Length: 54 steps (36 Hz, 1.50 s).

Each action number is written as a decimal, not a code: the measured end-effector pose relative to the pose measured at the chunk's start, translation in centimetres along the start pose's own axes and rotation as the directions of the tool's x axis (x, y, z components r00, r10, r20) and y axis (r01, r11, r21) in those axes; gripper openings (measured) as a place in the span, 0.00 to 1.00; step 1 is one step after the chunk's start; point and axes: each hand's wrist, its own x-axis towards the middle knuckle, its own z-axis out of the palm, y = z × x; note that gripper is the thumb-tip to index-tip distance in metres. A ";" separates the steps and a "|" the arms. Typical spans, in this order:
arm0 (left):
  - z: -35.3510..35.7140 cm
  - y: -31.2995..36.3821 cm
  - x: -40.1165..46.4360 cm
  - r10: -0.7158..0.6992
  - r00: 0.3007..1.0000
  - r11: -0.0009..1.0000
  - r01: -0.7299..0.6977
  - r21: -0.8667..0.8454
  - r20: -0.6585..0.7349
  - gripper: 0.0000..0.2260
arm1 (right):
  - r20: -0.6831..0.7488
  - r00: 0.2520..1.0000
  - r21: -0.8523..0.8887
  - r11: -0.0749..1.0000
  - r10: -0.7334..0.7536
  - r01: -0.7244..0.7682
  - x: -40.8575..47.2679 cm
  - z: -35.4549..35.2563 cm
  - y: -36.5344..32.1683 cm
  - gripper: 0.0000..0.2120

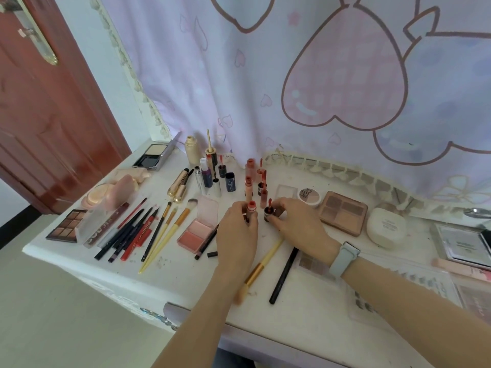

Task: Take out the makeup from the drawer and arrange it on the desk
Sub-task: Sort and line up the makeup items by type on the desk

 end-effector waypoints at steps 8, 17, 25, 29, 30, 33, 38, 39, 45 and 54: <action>0.0 0.2 0.2 -0.007 1.000 1.000 0.007 0.027 0.012 0.13 | -0.025 0.997 -0.089 0.994 -0.067 0.064 -0.3 -0.2 0.1 0.14; -1.6 0.5 -2.0 0.157 0.987 0.984 -0.153 0.093 -0.042 0.17 | -0.081 0.989 -0.385 0.920 -0.120 0.080 2.8 -3.3 3.3 0.17; -2.0 -0.1 -3.4 0.303 0.928 0.898 -0.354 0.262 0.215 0.12 | 0.235 0.972 -0.506 0.854 0.002 0.121 5.9 -2.8 3.5 0.27; -1.9 -0.1 -3.2 0.284 0.900 0.875 -0.384 0.294 0.331 0.15 | 0.174 0.982 -0.514 0.844 -0.072 0.153 5.8 -2.7 3.5 0.22; -1.8 -0.3 -3.1 0.276 0.892 0.866 -0.392 0.310 0.357 0.16 | 0.142 0.987 -0.486 0.863 -0.081 0.141 5.7 -2.8 3.4 0.22; -1.7 -0.7 -3.0 0.274 0.876 0.838 -0.420 0.349 0.397 0.18 | 0.005 0.992 -0.279 0.953 -0.124 0.121 5.0 -3.5 3.2 0.22; -1.7 -0.8 -2.8 0.266 0.887 0.853 -0.399 0.336 0.376 0.17 | -0.094 0.991 0.182 0.977 -0.095 0.111 2.4 -5.3 2.9 0.21; -1.7 -0.7 -2.8 0.266 0.889 0.855 -0.396 0.335 0.374 0.17 | -0.081 0.994 0.258 0.962 -0.067 0.086 1.8 -5.6 2.7 0.21; -1.9 -0.8 -2.7 0.263 0.883 0.860 -0.397 0.321 0.389 0.14 | 0.020 1.000 0.566 0.824 -0.014 0.000 -2.3 -7.5 1.6 0.14; -2.8 1.2 -4.2 0.405 0.842 0.904 -0.310 -0.294 0.357 0.28 | 0.365 0.924 0.715 0.602 0.112 -0.355 -5.7 -8.0 0.9 0.29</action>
